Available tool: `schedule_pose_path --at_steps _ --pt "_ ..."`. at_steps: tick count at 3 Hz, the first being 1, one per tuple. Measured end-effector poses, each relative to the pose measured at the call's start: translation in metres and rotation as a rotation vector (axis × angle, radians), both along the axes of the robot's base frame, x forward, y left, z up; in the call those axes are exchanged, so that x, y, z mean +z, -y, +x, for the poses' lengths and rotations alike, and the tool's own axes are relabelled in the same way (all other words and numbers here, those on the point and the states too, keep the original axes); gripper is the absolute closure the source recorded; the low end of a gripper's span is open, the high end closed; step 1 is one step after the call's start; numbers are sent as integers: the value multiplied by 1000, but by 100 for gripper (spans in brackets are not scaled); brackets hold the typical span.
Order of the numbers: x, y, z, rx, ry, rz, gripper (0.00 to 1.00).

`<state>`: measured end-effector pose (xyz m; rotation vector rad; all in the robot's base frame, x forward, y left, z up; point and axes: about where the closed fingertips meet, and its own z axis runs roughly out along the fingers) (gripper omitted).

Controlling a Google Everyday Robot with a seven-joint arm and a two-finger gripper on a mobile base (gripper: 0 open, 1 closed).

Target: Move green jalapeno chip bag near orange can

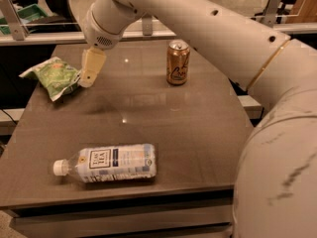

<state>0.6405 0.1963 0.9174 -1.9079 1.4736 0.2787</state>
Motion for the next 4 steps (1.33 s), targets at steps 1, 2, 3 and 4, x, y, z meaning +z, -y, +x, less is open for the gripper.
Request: schedule_pose_path --at_steps 1,2,3,4 --pt "-16 -25 2 -11 -27 45 0" --pt "-31 -50 3 -26 -68 92 0" --pt "-48 -69 -1 -43 -116 125 0" --pt "-59 -77 -5 -59 -144 150 18"
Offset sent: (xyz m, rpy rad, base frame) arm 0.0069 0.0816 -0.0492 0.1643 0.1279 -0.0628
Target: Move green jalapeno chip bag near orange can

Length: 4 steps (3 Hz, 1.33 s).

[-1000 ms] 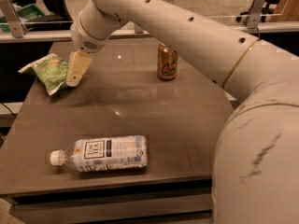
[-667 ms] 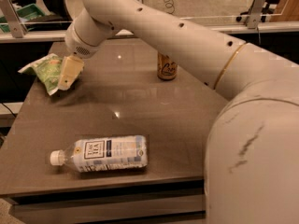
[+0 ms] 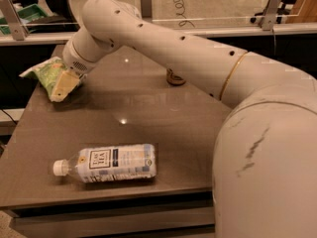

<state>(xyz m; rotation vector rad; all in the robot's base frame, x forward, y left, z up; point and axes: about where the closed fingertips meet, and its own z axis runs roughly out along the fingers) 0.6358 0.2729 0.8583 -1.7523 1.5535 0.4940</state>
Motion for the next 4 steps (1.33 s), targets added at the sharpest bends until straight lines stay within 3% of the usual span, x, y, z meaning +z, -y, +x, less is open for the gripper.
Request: schedule_pose_path --at_steps 1,3,4 --pt "-8 0 -3 -14 -19 8 41" --pt "1 17 0 -42 1 2 88" --pt "14 28 2 -51 28 2 100"
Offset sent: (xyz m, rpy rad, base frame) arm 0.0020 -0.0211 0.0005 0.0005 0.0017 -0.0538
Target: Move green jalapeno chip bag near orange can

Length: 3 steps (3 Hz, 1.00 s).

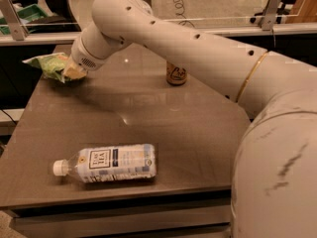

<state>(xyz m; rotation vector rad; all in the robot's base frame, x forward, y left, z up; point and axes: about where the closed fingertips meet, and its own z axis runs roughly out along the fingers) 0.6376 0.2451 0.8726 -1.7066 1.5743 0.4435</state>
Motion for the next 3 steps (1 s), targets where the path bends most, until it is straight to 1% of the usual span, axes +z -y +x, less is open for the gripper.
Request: schedule_pose_path --at_steps 1,2,3 --pt "26 21 7 -13 54 -14 100" --pt "68 57 16 -46 142 -45 100" --pt "111 100 23 -104 231 -80 100"
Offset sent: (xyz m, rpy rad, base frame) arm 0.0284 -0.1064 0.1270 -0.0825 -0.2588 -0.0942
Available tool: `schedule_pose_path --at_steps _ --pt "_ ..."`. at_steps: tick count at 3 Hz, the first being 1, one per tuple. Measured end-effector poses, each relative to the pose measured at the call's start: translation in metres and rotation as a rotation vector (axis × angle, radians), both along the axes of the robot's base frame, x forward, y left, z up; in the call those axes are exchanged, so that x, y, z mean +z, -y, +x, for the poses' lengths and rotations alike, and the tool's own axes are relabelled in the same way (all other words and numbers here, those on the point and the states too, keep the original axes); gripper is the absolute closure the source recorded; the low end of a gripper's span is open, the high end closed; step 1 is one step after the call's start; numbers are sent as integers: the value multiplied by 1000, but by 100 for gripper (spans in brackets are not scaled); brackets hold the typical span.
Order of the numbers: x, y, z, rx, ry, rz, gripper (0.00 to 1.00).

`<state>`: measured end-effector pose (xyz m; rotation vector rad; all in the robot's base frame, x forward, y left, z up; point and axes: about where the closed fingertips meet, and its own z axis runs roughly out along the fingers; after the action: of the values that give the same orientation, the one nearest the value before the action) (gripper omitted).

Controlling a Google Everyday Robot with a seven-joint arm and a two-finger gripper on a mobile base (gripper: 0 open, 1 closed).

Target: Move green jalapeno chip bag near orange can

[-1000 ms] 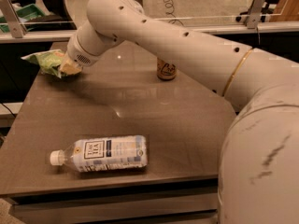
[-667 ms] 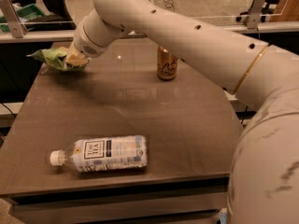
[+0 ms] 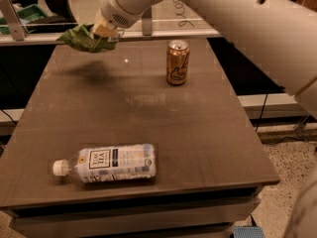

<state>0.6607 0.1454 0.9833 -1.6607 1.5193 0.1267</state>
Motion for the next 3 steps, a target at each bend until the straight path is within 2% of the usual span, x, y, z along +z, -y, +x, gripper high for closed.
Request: schedule_pose_path --at_steps 1,3 --pt "39 44 6 -75 85 -33 100" --pt "91 140 12 -248 188 -107 100"
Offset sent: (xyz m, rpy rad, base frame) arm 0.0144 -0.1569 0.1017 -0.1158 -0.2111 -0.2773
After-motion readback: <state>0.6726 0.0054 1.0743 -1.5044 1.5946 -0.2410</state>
